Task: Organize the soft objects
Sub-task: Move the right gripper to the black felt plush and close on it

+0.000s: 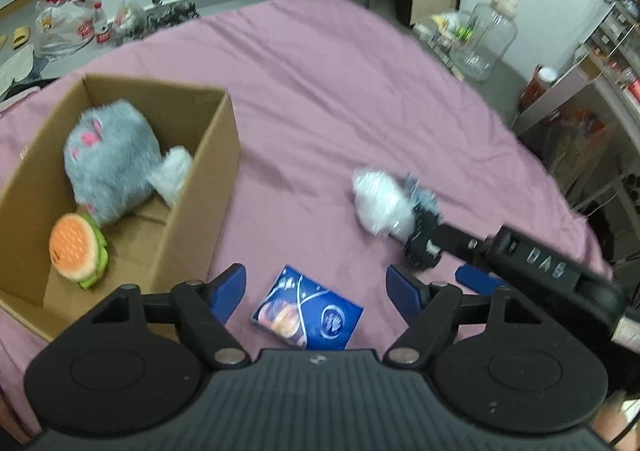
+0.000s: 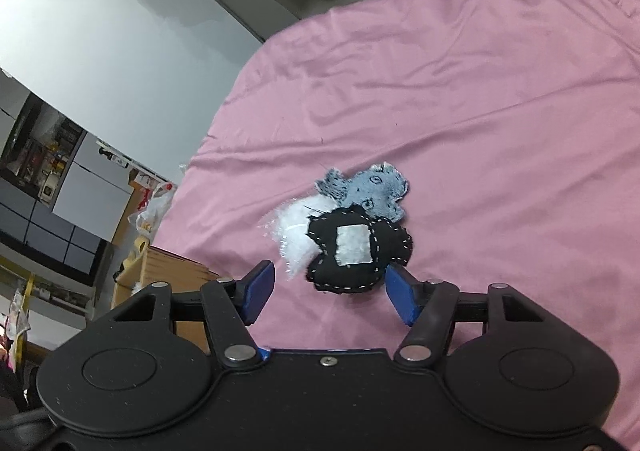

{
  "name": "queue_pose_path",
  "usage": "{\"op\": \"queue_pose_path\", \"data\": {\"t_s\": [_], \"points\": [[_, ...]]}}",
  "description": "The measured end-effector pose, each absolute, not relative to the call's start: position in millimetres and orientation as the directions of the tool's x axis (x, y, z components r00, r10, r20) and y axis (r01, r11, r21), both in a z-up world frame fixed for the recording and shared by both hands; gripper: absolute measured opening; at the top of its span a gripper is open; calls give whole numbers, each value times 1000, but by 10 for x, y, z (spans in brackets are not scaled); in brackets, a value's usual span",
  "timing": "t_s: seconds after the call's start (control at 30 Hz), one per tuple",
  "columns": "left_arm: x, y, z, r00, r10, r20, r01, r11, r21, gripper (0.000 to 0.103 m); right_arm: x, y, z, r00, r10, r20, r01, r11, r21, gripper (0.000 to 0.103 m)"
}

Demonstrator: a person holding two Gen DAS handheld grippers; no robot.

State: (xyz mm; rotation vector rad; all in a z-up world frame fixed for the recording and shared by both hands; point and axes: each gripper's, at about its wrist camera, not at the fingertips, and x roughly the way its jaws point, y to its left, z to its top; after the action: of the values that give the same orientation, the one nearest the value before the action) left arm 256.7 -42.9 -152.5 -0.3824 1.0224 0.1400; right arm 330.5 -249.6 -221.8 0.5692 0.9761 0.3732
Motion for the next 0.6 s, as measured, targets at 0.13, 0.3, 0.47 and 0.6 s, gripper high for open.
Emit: {"op": "queue_pose_path", "data": {"t_s": [0.13, 0.3, 0.47, 0.6], "points": [[2605, -482, -1735, 468, -50, -882, -321, 921, -223, 77, 3390, -2469, -2303, 504, 552, -664, -54, 788, 613, 62], [2659, -511, -1912, 433, -26, -901, -351, 916, -195, 76, 3457, -2433, -2375, 496, 543, -678, -65, 802, 594, 62], [2733, -565, -2045, 408, 12, -913, -378, 913, -157, 77, 3483, -2410, -2420, 491, 530, -691, -71, 815, 575, 57], [2764, -584, -2127, 397, 16, -918, -405, 900, -159, 77, 3478, -2431, -2450, 494, 505, -708, -59, 832, 552, 39]]}}
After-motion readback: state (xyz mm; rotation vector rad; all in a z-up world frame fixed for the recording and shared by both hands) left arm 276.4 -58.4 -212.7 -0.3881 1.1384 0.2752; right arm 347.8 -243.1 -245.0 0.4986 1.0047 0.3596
